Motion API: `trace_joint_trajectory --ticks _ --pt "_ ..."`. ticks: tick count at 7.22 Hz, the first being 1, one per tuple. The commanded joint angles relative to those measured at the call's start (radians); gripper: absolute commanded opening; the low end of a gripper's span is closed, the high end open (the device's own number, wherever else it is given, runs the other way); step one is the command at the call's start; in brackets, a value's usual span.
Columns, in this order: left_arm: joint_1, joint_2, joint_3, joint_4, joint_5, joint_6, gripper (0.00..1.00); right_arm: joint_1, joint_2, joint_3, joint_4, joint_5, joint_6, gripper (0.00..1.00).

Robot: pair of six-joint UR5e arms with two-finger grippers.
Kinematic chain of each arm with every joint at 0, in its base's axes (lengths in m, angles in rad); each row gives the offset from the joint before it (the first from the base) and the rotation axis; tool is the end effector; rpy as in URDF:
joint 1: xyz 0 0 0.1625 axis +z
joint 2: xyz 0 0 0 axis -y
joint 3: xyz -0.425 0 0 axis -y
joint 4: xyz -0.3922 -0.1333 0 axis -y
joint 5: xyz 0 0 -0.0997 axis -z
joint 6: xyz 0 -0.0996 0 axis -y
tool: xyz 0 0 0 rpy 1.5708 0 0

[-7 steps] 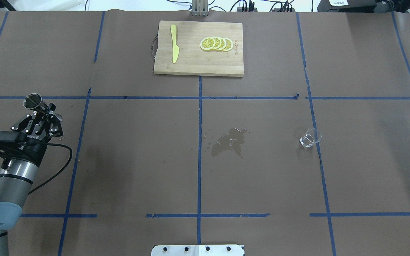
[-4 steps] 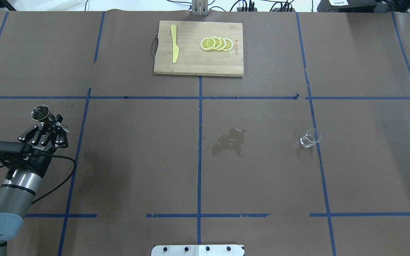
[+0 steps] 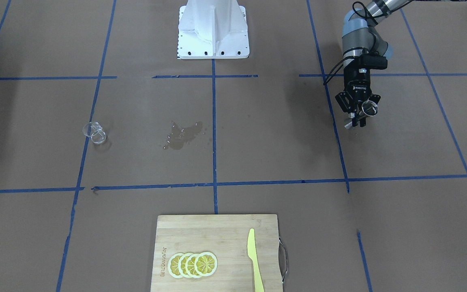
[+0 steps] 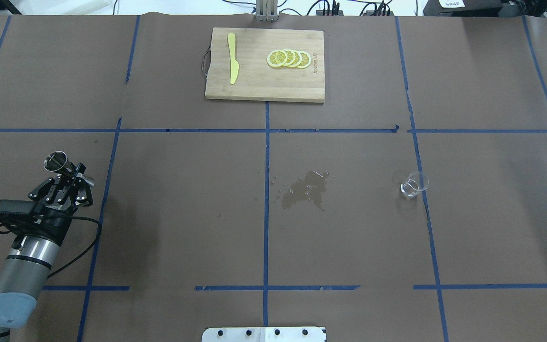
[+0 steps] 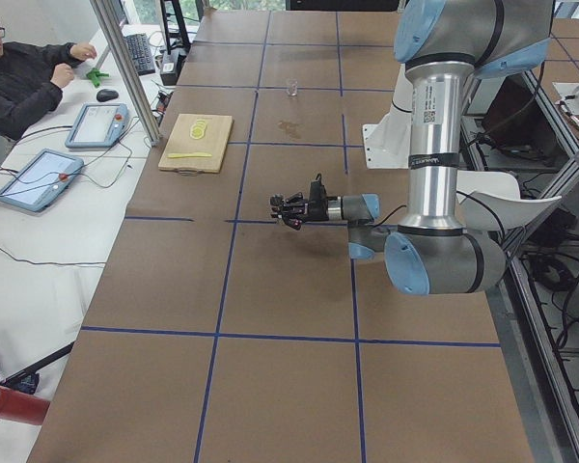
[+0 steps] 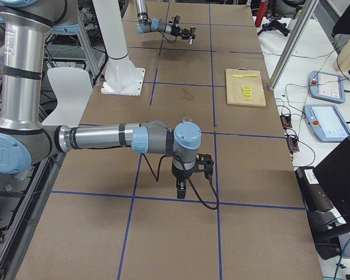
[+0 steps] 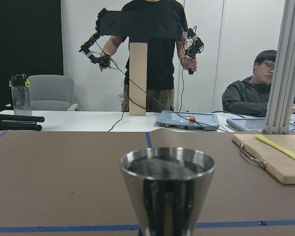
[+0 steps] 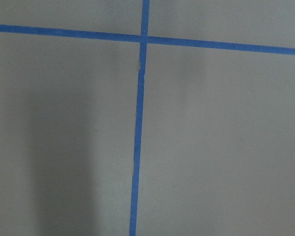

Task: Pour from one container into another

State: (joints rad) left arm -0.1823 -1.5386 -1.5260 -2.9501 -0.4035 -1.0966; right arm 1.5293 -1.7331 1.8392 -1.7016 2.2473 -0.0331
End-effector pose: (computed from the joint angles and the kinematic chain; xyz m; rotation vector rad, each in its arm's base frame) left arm 0.3934 -0.3012 0.5317 1.2848 0.7502 -0.5200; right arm 0.0535 -0.4217 0.6205 -0.0266 -0.6765 -0.0634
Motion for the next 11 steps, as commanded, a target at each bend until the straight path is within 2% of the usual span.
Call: trace_joint_trajectory --ticks 1,4,11 --pt "0.01 -0.012 0.01 -0.009 0.053 -0.016 0.0 0.0 0.001 0.0 -0.001 0.0 -0.001 1.0" --pt "0.012 -0.012 0.03 -0.011 0.109 0.042 0.0 0.002 0.003 0.0 -0.001 0.0 0.001 1.0" --pt "0.093 -0.015 0.035 -0.024 0.111 0.072 0.01 0.0 0.003 -0.002 -0.001 -0.002 -0.001 1.0"
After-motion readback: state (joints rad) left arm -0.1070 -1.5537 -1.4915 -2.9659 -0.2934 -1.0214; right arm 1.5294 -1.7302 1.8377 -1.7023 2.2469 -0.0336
